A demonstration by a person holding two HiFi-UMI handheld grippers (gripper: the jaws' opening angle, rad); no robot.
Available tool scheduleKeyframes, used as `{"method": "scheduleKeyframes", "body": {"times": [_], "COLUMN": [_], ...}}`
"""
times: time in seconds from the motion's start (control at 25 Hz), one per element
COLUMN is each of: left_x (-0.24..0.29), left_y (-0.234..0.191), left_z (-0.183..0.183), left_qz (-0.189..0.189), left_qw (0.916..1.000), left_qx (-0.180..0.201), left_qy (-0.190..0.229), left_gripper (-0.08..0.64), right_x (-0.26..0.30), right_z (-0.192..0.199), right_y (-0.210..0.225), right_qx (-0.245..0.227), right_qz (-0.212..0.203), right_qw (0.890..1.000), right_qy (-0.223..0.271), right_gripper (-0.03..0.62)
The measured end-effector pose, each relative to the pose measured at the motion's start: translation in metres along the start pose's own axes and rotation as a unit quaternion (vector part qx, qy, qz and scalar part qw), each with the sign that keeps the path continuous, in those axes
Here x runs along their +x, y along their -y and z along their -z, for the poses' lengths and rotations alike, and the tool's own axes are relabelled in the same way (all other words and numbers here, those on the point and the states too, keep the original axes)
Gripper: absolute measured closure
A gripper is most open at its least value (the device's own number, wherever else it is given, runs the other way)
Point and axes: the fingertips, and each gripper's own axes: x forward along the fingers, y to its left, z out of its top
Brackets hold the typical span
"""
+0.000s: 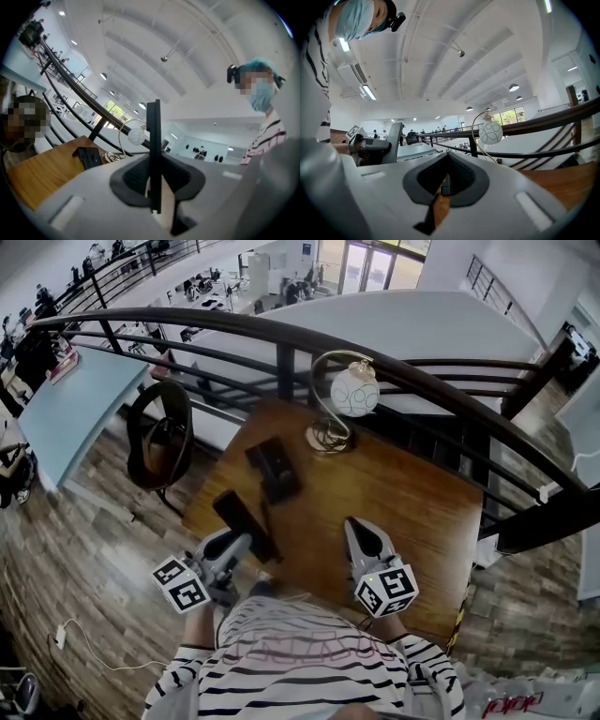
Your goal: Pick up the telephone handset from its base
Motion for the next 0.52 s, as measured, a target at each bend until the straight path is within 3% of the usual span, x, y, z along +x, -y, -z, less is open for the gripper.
{"method": "scheduleKeyframes", "body": {"times": [0.52], "left_x": [0.0025], "left_y": [-0.0014], "left_z": [0.0069], "left_qz": [-0.005], "left_qw": [0.9999], "left_qx": [-0.011], "left_qy": [-0.003], "left_gripper": [0.486], "right_x": [0.0041], "right_z": [0.0023], "right_y": [-0.0009], "right_qx": [0.000], "right_qz": [-0.005], "right_qw": [1.000], "right_qy": [-0.001], "right_gripper": [0.591]}}
